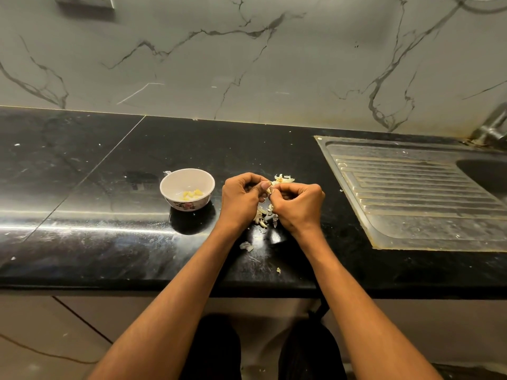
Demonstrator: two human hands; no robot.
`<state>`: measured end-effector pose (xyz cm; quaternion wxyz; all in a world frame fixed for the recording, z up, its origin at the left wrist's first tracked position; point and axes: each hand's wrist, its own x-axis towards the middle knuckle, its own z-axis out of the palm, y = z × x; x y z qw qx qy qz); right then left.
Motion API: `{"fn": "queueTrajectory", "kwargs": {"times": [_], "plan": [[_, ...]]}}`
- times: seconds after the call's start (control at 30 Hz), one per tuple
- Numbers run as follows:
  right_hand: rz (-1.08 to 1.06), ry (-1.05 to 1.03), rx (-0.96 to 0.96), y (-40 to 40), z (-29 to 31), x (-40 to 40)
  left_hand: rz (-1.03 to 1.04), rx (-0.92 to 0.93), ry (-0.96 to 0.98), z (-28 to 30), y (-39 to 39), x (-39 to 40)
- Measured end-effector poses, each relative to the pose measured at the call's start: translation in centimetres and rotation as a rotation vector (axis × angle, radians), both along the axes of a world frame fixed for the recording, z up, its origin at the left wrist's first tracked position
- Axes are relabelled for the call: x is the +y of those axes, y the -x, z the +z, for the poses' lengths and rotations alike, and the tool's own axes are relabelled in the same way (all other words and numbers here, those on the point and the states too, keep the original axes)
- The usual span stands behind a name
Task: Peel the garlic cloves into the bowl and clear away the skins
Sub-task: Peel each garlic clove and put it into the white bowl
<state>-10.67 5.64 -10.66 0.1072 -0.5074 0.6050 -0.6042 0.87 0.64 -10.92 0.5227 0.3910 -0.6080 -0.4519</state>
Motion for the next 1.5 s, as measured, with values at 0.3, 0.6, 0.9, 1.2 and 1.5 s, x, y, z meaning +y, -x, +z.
{"fn": "queueTrajectory", "kwargs": {"times": [0.3,0.6,0.9,1.2,1.5], "plan": [[-0.058,-0.01,-0.089,0.6,0.2,-0.4,-0.057,0.024,-0.039,-0.2,0.1,-0.1],[-0.066,0.018,-0.1,1.7,0.2,0.3,-0.086,0.08,-0.085,0.2,-0.2,0.1],[-0.081,-0.014,0.233,1.9,-0.5,0.3,-0.119,0.176,-0.163,0.5,-0.7,0.2],[0.05,0.163,0.244,1.3,-0.3,0.8,-0.142,0.189,-0.173,0.7,-0.8,0.3],[0.081,0.178,0.269,1.2,-0.4,0.9,-0.129,0.159,-0.195,0.6,-0.6,0.2]]}}
